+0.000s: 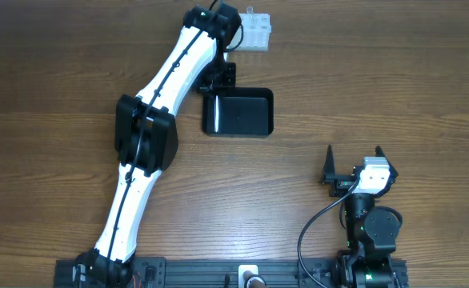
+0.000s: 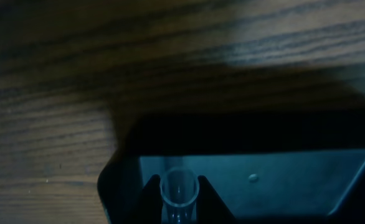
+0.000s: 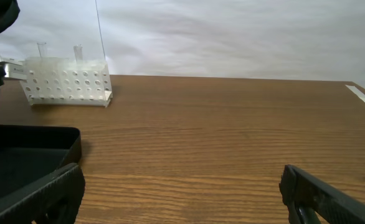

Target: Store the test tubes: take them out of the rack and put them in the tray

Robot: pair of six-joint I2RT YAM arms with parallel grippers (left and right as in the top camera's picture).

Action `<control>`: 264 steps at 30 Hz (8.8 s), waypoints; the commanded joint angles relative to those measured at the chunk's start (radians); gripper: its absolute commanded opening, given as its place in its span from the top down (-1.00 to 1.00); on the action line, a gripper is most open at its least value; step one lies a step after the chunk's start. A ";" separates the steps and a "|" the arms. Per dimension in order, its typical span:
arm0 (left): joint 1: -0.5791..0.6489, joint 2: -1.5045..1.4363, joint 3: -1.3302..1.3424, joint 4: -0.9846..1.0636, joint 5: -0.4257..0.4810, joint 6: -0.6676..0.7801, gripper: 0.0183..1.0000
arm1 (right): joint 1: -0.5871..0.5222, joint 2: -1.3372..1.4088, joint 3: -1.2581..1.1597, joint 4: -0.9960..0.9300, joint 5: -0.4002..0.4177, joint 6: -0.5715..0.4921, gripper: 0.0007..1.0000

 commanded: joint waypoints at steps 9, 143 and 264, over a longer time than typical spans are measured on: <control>-0.005 0.025 0.021 0.022 0.016 -0.009 0.91 | -0.008 -0.010 -0.005 -0.004 -0.008 0.003 -0.99; 0.054 0.023 0.066 0.753 -0.272 0.187 -0.21 | -0.008 -0.010 -0.005 -0.004 -0.008 0.003 -0.98; 0.006 -0.212 0.152 -0.195 0.029 -0.024 0.92 | -0.008 -0.010 -0.005 -0.004 -0.008 0.003 -0.99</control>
